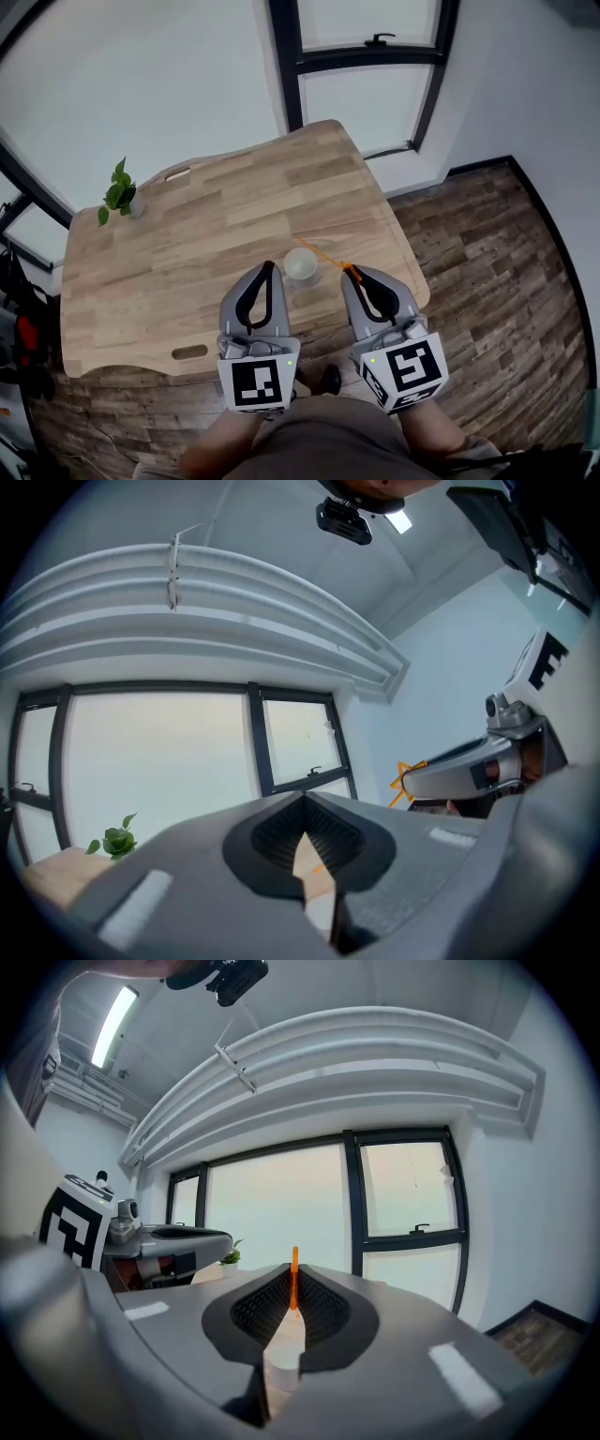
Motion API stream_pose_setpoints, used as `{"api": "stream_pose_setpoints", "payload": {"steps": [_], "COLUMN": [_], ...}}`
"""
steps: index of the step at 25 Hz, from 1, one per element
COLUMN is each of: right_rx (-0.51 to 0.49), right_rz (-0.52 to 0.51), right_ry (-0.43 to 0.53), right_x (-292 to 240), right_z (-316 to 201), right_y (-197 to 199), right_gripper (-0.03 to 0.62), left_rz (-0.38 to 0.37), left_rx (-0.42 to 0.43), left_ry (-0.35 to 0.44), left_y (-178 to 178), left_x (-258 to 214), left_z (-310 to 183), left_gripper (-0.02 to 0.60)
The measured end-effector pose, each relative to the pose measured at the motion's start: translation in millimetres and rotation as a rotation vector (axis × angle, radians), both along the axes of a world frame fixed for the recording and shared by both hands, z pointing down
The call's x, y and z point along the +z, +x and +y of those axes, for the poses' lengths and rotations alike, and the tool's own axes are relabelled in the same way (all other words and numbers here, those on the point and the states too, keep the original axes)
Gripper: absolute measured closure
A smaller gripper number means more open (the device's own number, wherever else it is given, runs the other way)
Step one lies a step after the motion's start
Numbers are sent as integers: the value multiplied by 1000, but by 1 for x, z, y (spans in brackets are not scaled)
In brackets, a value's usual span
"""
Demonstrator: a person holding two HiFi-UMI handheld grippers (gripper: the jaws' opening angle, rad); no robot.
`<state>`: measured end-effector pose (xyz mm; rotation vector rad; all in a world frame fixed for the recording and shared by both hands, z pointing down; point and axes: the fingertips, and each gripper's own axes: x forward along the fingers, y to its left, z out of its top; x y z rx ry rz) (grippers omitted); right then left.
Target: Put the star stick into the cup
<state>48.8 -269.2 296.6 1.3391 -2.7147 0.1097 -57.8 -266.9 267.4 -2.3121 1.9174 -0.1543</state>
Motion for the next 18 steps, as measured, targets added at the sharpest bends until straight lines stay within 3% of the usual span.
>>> {"api": "stream_pose_setpoints", "payload": {"steps": [9, 18], "right_rx": [-23, -9], "right_rz": [42, 78], "right_ry": [-71, -209], "right_x": [16, 71], "right_z": [-32, -41], "right_y": [-16, -26], "right_gripper": [548, 548], "left_rz": [28, 49], "left_rx": [13, 48], "left_ry": [-36, -141], "left_y": [-13, -22], "left_x": [15, 60], "left_z": [-37, -60], "left_gripper": [581, 581]}}
